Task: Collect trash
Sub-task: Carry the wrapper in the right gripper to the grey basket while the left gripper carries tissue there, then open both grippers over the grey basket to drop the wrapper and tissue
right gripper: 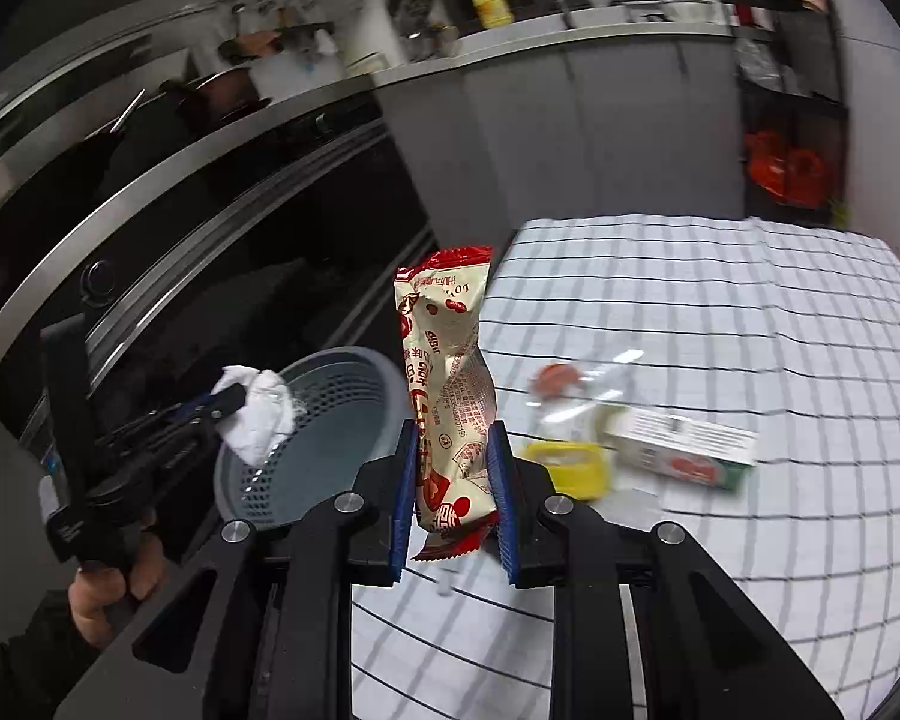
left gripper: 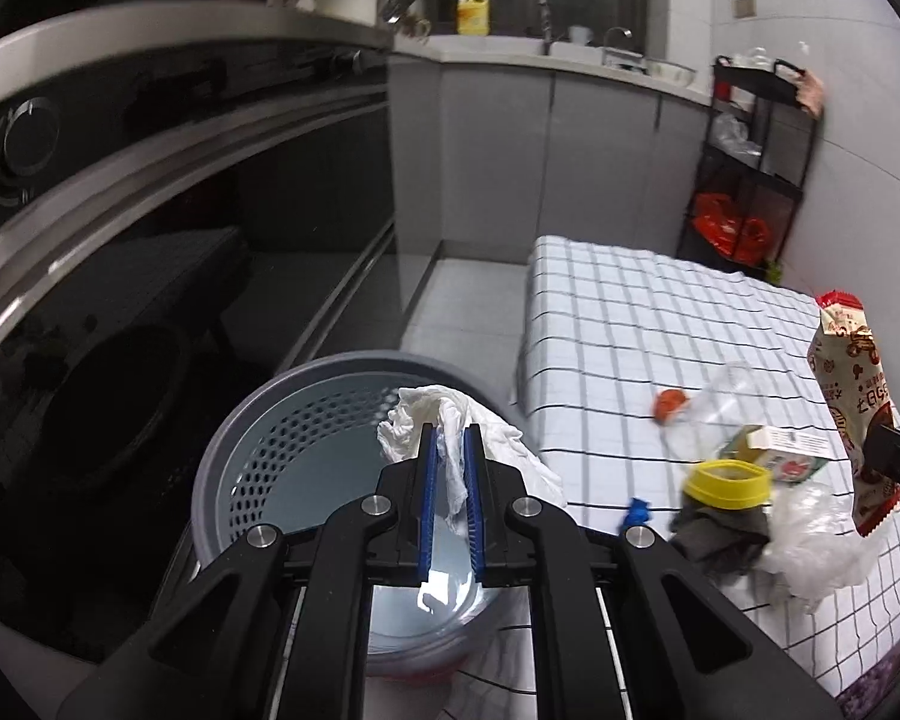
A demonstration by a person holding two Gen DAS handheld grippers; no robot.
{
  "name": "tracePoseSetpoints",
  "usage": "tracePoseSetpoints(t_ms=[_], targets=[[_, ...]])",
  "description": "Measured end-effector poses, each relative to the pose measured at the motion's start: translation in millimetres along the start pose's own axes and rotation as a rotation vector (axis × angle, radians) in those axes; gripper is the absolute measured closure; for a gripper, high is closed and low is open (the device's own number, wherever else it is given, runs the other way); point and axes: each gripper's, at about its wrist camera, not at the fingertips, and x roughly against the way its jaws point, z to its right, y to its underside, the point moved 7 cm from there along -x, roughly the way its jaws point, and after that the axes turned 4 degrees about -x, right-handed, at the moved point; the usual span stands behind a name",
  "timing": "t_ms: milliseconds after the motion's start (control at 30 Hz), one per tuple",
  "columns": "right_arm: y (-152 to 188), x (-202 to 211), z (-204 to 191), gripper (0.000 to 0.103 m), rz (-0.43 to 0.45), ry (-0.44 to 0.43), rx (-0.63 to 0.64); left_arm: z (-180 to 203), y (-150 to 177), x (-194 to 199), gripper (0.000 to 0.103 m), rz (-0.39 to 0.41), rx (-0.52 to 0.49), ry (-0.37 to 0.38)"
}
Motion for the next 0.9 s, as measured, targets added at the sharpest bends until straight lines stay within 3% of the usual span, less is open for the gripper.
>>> tracePoseSetpoints(t_ms=[433,800,900], targets=[[7.7,-138.7,-91.8,0.081,-0.220,-0.112,0.111,-70.4,33.6,-60.1,0.093,-0.154,0.072,-0.078],[19.1,-186.1,-105.0,0.080,-0.308,-0.127,0.106,-91.1,39.6,-76.8,0.093,-0.205,0.127,-0.093],[15.3,-186.9,-103.6,0.074,-0.309,-0.135,0.099,-94.4,41.2,-77.1,0.092,-0.210,0.134,-0.094]])
